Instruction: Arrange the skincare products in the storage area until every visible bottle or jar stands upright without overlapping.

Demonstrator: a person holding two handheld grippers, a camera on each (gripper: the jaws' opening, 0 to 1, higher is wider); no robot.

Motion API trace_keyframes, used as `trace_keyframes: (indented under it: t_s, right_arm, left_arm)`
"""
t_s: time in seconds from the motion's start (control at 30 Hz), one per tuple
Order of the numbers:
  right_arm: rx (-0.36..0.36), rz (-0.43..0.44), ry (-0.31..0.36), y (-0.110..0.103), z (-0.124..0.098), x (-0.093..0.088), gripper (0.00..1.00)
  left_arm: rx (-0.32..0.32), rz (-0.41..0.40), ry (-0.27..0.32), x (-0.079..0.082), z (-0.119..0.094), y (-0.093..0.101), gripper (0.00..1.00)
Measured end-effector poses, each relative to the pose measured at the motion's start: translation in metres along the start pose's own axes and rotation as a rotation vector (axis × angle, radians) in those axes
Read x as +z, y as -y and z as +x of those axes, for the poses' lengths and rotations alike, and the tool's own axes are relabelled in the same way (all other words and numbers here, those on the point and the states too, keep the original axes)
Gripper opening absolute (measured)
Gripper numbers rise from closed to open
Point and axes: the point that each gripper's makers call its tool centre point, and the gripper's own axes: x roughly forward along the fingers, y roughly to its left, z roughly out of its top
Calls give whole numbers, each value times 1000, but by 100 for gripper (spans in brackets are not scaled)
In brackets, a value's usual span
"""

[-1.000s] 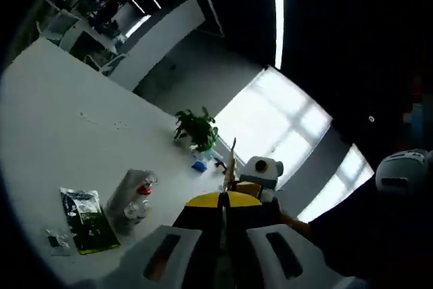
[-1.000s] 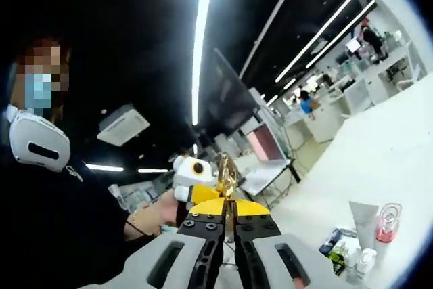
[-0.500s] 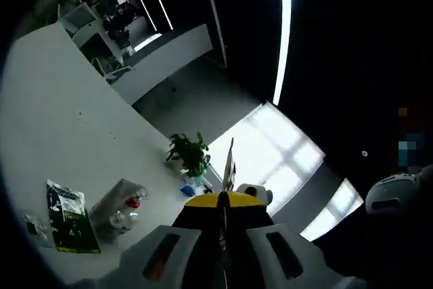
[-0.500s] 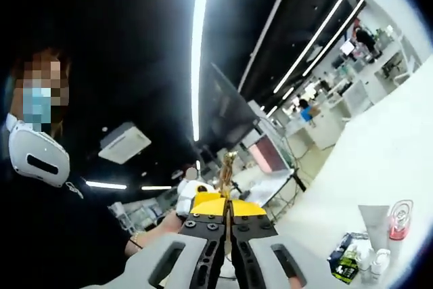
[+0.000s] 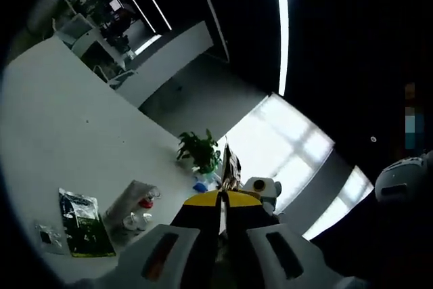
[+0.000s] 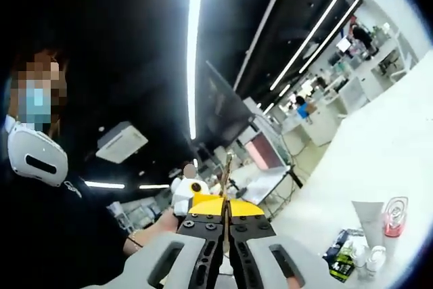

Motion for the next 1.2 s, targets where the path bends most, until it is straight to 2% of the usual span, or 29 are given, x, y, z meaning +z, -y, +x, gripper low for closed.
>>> trace_keyframes:
  t_s: [0.1,0.2,0.3,0.37,0.4,0.5,0.6,0.8,0.9,1.03,1.2]
  right_arm:
    - [-1,-2,-2,0,0,-1,0]
    - [-15,-47,-9,2,2,-3,0]
    - [-7,-69,3,1,3,-4,0]
    - [-11,-69,13,2,3,-3,8]
    - [-19,-71,9,3,4,-4,17]
    - [-55,-116,-20,9,4,-11,36]
    - [-73,-170,-37,12,3,-16,45]
    - [-63,-222,-47,6,-1,-24,66]
    - [-76,-245,-70,8,-5,-31,73]
    - [-113,-277,-97,13,-13,-40,82]
    - [-173,-293,-98,24,-26,-45,97]
  left_arm:
    - [10,-4,2,0,1,-2,0]
    - [23,-18,12,0,0,-6,0]
    - [22,-66,36,1,-2,-10,0]
    - [24,-104,68,4,-5,-14,0]
    - [24,-109,72,4,-5,-15,0]
    - [33,-140,100,7,-12,-24,0]
    - [57,-155,112,8,-17,-33,0]
    - [106,-177,128,8,-26,-53,0]
    - [130,-184,136,7,-29,-62,0]
    - [154,-196,142,6,-33,-74,0]
    - [189,-210,142,2,-37,-87,0]
